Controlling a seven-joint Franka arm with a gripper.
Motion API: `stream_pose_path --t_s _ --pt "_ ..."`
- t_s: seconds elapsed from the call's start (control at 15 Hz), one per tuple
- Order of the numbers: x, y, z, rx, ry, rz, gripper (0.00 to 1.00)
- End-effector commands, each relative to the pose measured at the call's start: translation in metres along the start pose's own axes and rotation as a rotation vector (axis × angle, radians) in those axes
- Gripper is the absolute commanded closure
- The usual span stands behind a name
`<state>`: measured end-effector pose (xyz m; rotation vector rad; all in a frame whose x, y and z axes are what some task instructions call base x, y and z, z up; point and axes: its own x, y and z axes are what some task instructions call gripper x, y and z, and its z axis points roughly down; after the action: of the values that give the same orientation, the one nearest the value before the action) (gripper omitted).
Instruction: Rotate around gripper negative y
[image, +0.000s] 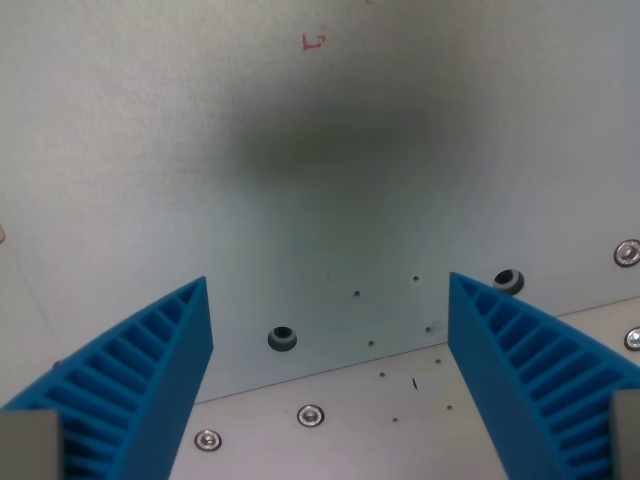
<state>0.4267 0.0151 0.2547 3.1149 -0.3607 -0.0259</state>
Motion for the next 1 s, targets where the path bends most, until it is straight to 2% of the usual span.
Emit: stream_pose_path --t_s 0.07,1.0 --pt "0.0003 0.0000 -0.0019 0.001 -0.007 0.000 0.00" --pt "0.0003 0.0000 -0.0019 0.001 -0.170 0.000 0.00"
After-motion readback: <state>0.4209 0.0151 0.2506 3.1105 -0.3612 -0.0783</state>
